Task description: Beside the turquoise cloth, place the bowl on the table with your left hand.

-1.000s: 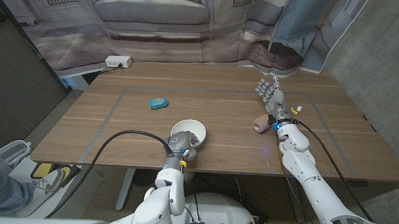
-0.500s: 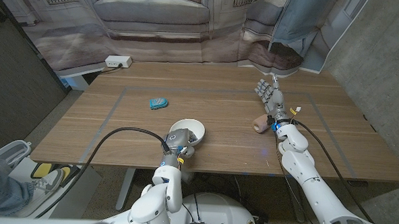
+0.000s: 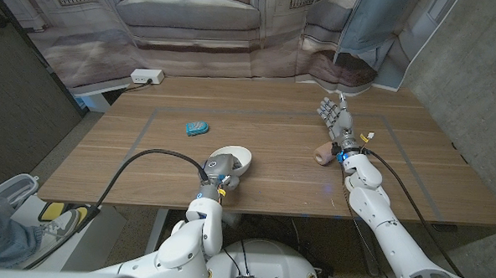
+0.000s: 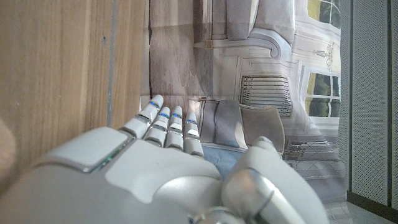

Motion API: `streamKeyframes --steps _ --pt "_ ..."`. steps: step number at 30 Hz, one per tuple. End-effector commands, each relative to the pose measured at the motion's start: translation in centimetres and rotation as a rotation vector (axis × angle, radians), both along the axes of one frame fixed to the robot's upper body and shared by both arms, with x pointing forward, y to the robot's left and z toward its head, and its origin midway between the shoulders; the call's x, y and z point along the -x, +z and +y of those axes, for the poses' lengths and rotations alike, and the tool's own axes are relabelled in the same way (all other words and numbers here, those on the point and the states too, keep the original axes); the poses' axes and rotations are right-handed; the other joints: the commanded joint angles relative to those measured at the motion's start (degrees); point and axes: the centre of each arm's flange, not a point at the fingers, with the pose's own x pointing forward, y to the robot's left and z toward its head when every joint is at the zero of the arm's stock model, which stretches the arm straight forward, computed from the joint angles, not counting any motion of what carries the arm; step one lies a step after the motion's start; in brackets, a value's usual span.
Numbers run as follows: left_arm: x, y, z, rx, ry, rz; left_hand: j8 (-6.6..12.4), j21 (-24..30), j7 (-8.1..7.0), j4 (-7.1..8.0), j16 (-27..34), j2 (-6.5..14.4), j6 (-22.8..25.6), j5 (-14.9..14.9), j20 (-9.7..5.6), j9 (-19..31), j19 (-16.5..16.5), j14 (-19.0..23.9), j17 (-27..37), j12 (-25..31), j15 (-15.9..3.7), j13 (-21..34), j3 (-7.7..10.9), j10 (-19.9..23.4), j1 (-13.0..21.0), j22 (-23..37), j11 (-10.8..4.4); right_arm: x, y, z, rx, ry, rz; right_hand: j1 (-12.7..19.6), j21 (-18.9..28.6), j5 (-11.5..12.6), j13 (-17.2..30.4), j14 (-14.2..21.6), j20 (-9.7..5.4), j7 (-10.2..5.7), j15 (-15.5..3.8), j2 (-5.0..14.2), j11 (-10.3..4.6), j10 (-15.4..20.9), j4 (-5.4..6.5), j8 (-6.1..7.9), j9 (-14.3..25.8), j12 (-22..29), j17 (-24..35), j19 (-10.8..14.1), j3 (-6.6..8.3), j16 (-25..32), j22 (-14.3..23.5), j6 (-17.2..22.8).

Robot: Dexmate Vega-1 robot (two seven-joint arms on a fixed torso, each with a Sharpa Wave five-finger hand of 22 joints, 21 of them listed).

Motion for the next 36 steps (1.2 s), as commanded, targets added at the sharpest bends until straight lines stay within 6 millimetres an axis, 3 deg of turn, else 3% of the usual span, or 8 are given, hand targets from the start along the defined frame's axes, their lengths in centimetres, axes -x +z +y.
streamKeyframes --steps 1,36 --pt "0.1 1.2 0.2 -0.012 -0.005 -0.009 0.65 0.3 0.41 1.23 -0.1 3.1 6.5 0.1 -2.35 0.3 0.7 0.5 0.2 0.0 -3.58 0.1 1.36 0.7 2.9 0.1 -0.04 0.0 0.2 -0.1 -0.018 0.001 -0.013 0.3 -0.1 0.4 0.3 0.2 -0.42 -0.1 -0.02 0.54 0.13 0.4 -0.03 -0.12 0.2 0.0 0.2 0.6 -0.22 0.1 0.2 0.4" --pt "1.2 3.6 0.5 -0.042 -0.03 -0.006 1.2 1.2 1.1 1.46 0.1 2.8 8.5 0.2 -2.53 0.2 1.2 3.1 0.7 0.2 -3.46 1.4 1.4 3.2 3.3 0.1 0.11 -0.3 -0.3 -0.7 -0.051 0.003 -0.015 0.3 -0.4 0.4 0.3 0.2 -0.43 -0.07 -0.06 0.63 0.02 0.4 -0.1 -0.13 0.2 -0.1 0.2 0.8 -0.35 0.0 0.2 0.3"
